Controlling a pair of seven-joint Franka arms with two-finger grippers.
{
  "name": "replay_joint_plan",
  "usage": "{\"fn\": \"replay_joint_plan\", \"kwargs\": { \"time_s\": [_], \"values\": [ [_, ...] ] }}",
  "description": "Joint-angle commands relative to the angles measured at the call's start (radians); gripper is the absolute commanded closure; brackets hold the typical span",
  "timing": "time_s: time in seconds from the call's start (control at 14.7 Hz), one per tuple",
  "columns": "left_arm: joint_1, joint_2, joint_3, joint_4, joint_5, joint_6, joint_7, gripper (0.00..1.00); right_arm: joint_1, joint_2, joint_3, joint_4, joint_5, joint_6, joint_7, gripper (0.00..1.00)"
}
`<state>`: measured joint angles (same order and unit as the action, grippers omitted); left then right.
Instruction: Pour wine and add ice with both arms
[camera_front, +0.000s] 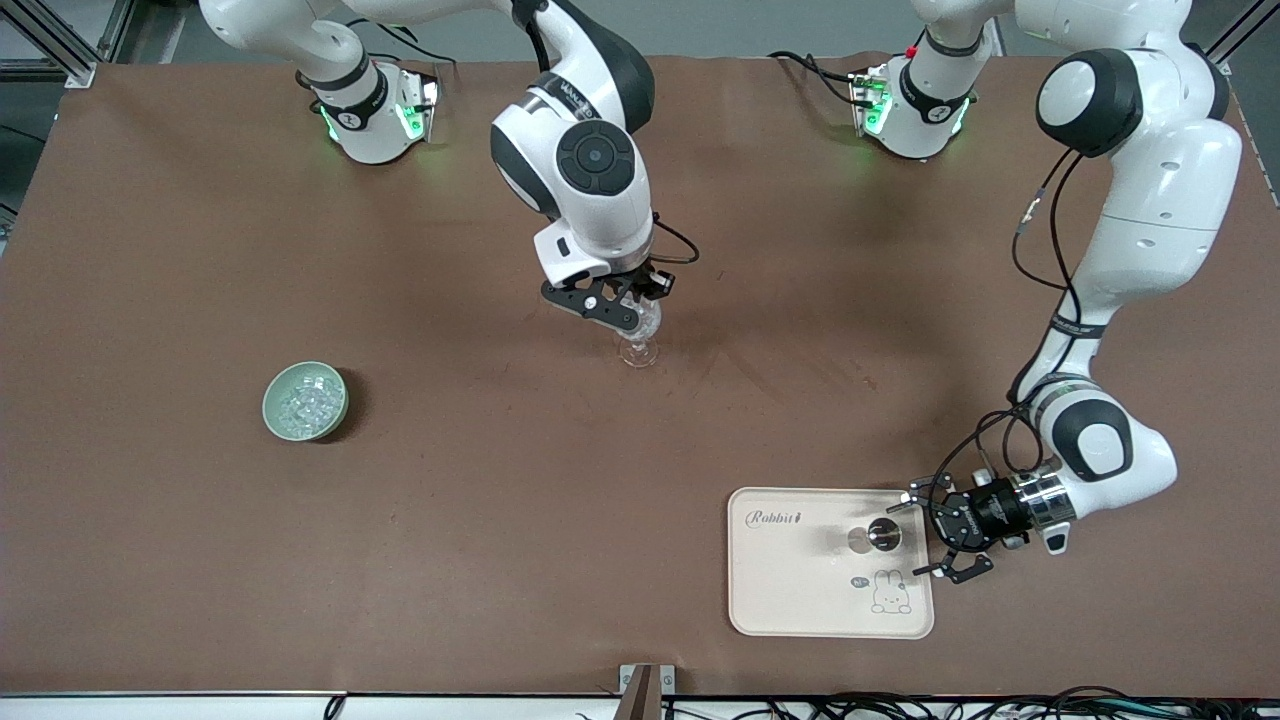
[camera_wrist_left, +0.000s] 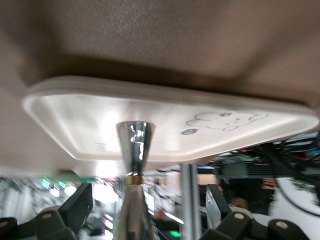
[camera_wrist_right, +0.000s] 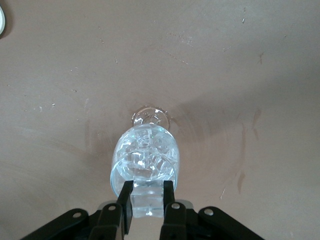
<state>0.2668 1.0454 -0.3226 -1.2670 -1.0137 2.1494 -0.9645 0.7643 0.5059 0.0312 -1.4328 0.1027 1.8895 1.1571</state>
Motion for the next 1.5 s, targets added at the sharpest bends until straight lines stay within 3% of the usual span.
{"fn": "replay_joint_plan", "kwargs": {
  "time_s": [0.0,0.34,0.61,0.75,1.02,1.09,1.29,1.43],
  "values": [
    [0.044,-0.044,-0.009,-0.023,0.249,-0.097,0.026,0.00,0.004,0.006,-0.002,0.012,0.003,0.000,0.019,0.88],
    [0.061,-0.129,-0.016,-0.019,0.637,-0.253,0.043,0.00,0.007,0.019,-0.002,0.012,0.002,0.002,0.019,0.83],
    [0.039,-0.280,-0.038,-0.015,0.832,-0.328,0.158,0.00,0.007,0.020,-0.002,0.014,0.003,0.005,0.019,0.76],
    [0.026,-0.355,-0.100,-0.015,0.969,-0.394,0.255,0.00,0.007,0.023,-0.002,0.014,0.003,0.005,0.019,0.73],
    [0.023,-0.490,-0.156,-0.017,1.076,-0.474,0.441,0.00,0.010,0.029,-0.002,0.015,0.003,0.005,0.019,0.71],
    [0.023,-0.531,-0.159,-0.017,1.098,-0.493,0.466,0.00,0.010,0.029,-0.001,0.014,0.003,0.005,0.019,0.63],
    [0.023,-0.643,-0.188,-0.022,1.145,-0.546,0.576,0.00,0.013,0.029,-0.002,0.015,0.002,0.005,0.023,0.03],
    [0.026,-0.702,-0.225,-0.023,1.187,-0.575,0.634,0.00,0.013,0.028,-0.002,0.015,0.002,0.002,0.021,0.00]
  ]
}}
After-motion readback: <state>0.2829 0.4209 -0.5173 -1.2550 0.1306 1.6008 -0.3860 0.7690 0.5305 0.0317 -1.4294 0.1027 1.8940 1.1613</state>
